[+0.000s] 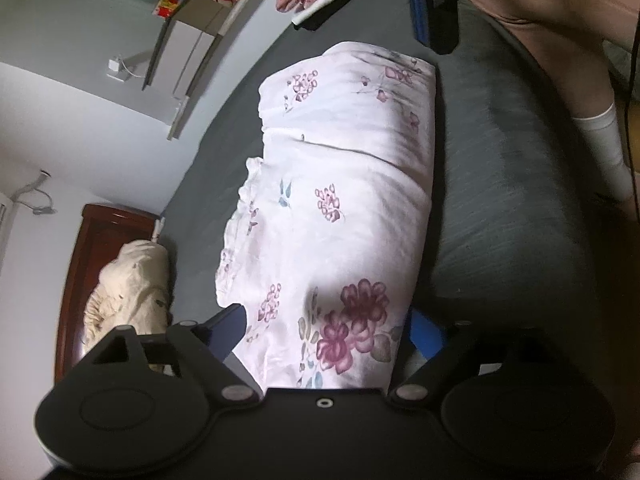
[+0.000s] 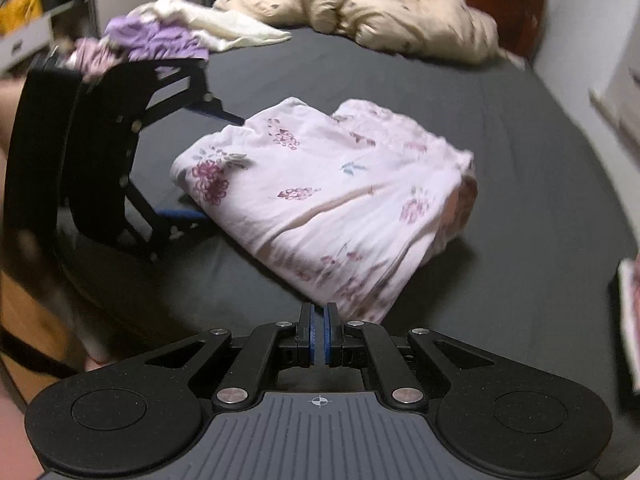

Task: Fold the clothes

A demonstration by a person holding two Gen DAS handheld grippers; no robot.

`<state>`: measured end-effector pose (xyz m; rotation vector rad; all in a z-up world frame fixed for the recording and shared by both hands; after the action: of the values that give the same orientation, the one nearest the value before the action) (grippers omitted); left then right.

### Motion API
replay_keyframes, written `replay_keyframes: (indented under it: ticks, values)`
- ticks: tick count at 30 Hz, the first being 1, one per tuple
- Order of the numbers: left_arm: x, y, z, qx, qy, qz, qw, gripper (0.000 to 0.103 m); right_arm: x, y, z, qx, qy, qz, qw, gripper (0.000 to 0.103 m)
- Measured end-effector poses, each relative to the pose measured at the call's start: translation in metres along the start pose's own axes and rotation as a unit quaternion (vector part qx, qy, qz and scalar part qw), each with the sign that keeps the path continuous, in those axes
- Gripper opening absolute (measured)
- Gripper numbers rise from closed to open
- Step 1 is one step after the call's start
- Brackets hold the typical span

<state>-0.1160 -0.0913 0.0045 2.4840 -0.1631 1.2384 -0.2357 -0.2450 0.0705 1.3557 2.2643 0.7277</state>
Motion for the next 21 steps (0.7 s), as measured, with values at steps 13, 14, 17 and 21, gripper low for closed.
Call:
replay_keyframes:
  ticks: [13, 14, 17, 21]
  values:
    - [0.002, -0.003, -0.003, 0.023, -0.057, -0.008, 0.9981, 0.062, 0.004, 0.014, 0.012, -0.005, 0.030, 0.001, 1.000, 0.002]
    - [0.002, -0.003, -0.003, 0.023, -0.058, -0.008, 0.9980, 0.062, 0.001, 0.015, 0.011, -0.004, 0.039, 0.019, 0.999, 0.002]
    - [0.002, -0.003, -0.002, 0.023, -0.058, -0.006, 0.9981, 0.062, -0.008, 0.017, 0.011, 0.006, 0.064, 0.067, 0.996, 0.002]
    - [0.005, -0.009, -0.005, 0.020, -0.059, -0.004, 0.9980, 0.063, -0.014, 0.013, 0.013, 0.038, 0.091, 0.095, 0.990, 0.002]
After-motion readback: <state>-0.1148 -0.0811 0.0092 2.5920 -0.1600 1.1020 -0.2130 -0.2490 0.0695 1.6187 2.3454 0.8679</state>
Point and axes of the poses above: each gripper's, at about its wrist camera, not at the fingertips, and z roughly the way its jaws point, x to its left, y to its top, the point moved 2 cm from there along z, roughly the way its jaws point, and after that the axes turned 2 degrees about y, right-handed, at the moved point
